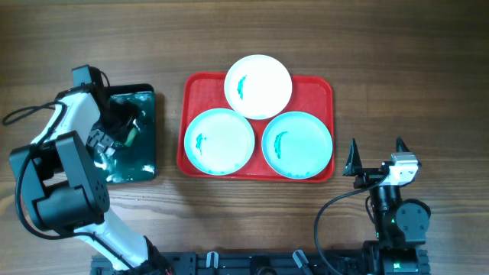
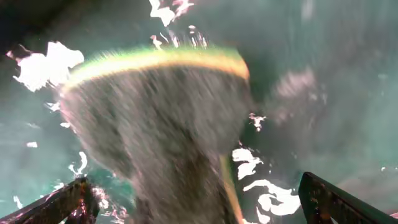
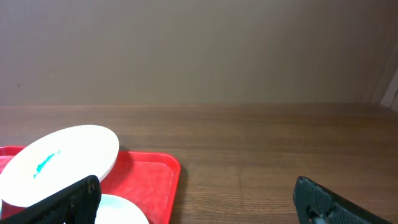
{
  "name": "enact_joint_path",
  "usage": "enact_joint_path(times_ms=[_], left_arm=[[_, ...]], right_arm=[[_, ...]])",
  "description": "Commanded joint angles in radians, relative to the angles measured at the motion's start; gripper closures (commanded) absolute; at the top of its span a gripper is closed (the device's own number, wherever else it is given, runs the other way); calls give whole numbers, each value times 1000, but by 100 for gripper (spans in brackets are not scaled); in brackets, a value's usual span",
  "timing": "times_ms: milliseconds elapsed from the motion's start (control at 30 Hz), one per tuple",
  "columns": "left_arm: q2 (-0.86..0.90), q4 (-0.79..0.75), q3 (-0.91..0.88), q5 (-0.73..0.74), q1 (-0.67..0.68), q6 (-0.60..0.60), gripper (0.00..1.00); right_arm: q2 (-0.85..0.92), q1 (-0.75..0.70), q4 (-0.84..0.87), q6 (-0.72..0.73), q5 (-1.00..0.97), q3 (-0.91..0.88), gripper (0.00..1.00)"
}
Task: Clean dirty plates on tray and stack at the side
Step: 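Dip and rub the held sponge in the water of the black tray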
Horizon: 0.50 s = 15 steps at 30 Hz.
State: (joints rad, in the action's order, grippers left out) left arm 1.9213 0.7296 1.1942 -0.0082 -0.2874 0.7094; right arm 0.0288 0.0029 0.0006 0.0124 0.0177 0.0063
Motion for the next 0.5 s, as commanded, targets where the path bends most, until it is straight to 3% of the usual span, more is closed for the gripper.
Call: enact_joint_path(times_ms=[0, 33, 67, 100, 167, 233, 300, 333, 367, 467], left_arm=[[71, -39, -52, -114, -8, -2, 4], [71, -42, -52, -113, -8, -2, 26], [71, -42, -52, -113, -7, -2, 59], [71, -38, -52, -113, -7, -2, 77], [71, -26, -52, -113, -7, -2, 96], [71, -19, -51, -104, -8, -2, 96], [71, -19, -51, -67, -8, -2, 94], [68, -18, -51, -39, -8, -2, 63], [66, -18, -50, -24, -8, -2, 0], [67, 2, -50, -14, -7, -2, 3]], right_arm=[[-5, -7, 5, -11, -10, -1, 0], [-5, -7, 5, -11, -10, -1, 0], [-5, -7, 5, -11, -10, -1, 0], [-5, -7, 5, -11, -10, -1, 0], [-5, -7, 5, -11, -10, -1, 0], [-5, -7, 5, -11, -10, -1, 0], [-5, -7, 5, -11, -10, -1, 0], [-5, -7, 5, -11, -10, -1, 0], [-5, -7, 5, -11, -10, -1, 0], [-5, -7, 5, -11, -10, -1, 0]])
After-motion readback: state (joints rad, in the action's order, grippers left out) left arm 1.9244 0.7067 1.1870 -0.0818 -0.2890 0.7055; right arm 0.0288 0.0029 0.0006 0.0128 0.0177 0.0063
